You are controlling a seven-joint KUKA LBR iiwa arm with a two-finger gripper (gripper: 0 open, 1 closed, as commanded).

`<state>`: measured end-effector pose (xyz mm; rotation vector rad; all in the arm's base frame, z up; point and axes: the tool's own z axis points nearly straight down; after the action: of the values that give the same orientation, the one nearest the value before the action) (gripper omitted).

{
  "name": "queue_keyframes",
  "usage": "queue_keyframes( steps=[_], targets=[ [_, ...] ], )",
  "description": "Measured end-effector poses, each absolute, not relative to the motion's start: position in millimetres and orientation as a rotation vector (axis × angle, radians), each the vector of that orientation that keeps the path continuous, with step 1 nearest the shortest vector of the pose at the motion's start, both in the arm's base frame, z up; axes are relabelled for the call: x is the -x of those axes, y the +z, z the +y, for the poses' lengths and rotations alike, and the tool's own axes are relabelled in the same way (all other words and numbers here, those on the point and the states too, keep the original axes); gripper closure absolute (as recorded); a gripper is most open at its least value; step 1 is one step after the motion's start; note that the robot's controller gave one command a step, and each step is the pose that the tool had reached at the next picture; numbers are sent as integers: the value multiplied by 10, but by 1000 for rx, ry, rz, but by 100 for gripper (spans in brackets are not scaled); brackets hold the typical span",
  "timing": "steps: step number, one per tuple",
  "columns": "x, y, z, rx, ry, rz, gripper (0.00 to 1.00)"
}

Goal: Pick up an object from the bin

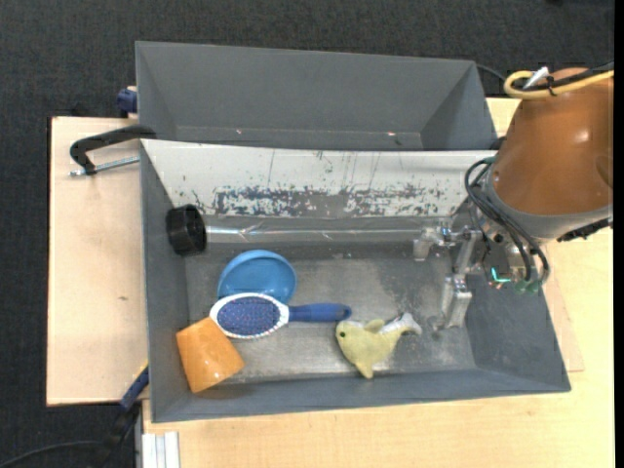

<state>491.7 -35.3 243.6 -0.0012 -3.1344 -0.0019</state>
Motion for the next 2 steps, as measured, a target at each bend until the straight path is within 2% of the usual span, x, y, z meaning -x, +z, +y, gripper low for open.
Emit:
queue_keyframes(
  steps=[1, 2],
  targets=[
    [-5039, 1364, -527, -655, -2, -3069, 0],
    [-5119, 760, -467, -1232, -4, -2887, 0]
  ],
)
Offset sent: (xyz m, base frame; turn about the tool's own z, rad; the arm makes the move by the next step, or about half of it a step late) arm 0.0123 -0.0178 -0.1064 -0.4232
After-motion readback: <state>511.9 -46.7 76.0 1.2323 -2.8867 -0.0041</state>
